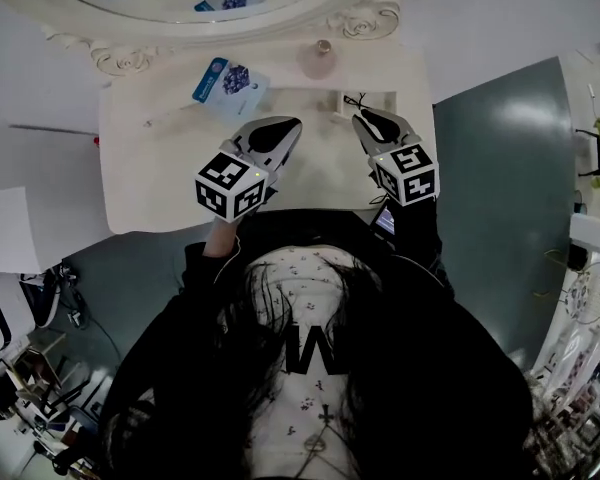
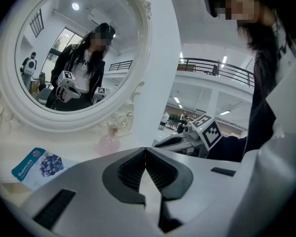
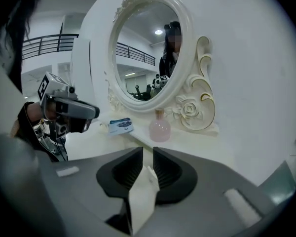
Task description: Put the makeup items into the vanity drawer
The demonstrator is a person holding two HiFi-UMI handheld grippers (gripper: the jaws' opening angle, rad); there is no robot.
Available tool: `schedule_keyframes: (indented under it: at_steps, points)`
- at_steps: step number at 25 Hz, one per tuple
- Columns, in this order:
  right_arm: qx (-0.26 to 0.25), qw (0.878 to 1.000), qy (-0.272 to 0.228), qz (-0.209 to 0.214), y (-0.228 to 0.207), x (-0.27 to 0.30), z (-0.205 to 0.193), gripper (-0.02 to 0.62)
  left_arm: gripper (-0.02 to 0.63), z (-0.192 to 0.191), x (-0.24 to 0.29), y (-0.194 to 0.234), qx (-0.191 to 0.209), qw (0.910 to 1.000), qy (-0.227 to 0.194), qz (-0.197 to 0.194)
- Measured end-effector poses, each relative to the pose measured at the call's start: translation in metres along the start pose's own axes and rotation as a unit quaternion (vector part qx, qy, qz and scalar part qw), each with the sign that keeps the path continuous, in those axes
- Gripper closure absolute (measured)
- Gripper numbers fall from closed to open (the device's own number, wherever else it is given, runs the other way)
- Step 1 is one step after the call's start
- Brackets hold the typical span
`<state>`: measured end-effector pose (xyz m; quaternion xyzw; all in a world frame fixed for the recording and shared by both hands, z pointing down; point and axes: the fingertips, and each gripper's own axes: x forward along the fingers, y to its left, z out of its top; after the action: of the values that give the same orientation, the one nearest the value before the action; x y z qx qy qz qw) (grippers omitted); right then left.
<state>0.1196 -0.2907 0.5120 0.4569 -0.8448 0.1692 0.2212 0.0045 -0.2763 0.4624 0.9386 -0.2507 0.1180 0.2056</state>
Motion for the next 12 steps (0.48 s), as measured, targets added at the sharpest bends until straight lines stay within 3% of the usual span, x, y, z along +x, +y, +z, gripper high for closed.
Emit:
schedule_keyframes:
  at_steps: [5,12]
  points:
    - [0.036,0.999,-0.030,-0.026,0.014,-0.016,0.007,0.546,0.606,-0.002,0.009,-0.004,0.008,0.9991,0.014,-0.039]
    - [0.072,0.995,-0.031,-0.059,0.033,-0.028,-0.008,0.546,0.606,-0.024,0.015,-0.014,0.004,0.9944,0.047,-0.095]
